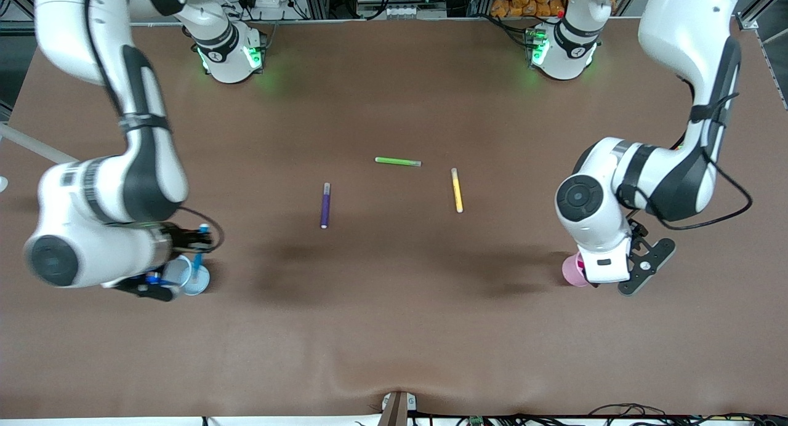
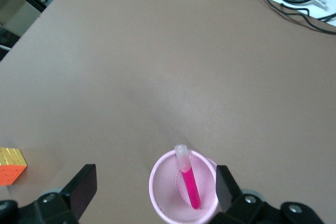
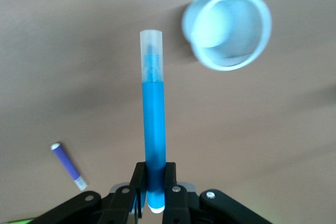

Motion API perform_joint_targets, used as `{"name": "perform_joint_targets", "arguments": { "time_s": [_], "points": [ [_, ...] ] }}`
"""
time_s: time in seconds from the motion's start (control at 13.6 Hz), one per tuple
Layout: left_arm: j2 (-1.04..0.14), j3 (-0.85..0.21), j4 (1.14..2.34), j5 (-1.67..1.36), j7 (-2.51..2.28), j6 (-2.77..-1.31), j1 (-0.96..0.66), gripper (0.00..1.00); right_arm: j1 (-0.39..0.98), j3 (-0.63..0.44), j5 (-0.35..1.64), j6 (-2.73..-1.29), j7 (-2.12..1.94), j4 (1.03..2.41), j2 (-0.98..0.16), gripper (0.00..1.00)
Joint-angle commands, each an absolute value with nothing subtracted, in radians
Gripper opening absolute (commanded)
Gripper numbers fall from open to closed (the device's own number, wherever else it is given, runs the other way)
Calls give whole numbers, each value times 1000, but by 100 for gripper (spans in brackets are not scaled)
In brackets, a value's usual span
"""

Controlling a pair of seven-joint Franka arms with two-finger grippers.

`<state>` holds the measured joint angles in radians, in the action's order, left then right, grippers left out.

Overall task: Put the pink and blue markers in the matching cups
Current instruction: 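Drop the pink marker in the pink cup while the right gripper carries blue marker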

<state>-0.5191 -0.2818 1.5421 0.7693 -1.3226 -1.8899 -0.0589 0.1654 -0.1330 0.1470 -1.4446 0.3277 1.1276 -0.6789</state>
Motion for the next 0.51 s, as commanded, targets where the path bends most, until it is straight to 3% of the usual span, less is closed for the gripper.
{"name": "perform_joint_targets", "arguments": {
  "time_s": [0.0, 0.44],
  "points": [
    [-462, -287, 1539, 674, -1241, -1862, -51, 100, 91, -114, 140, -1434, 333, 1117, -692, 0],
    [-333, -287, 1531, 461, -1045, -1803, -23, 100, 14, -109, 207, -1454, 351, 1127, -752, 0]
  ]
}}
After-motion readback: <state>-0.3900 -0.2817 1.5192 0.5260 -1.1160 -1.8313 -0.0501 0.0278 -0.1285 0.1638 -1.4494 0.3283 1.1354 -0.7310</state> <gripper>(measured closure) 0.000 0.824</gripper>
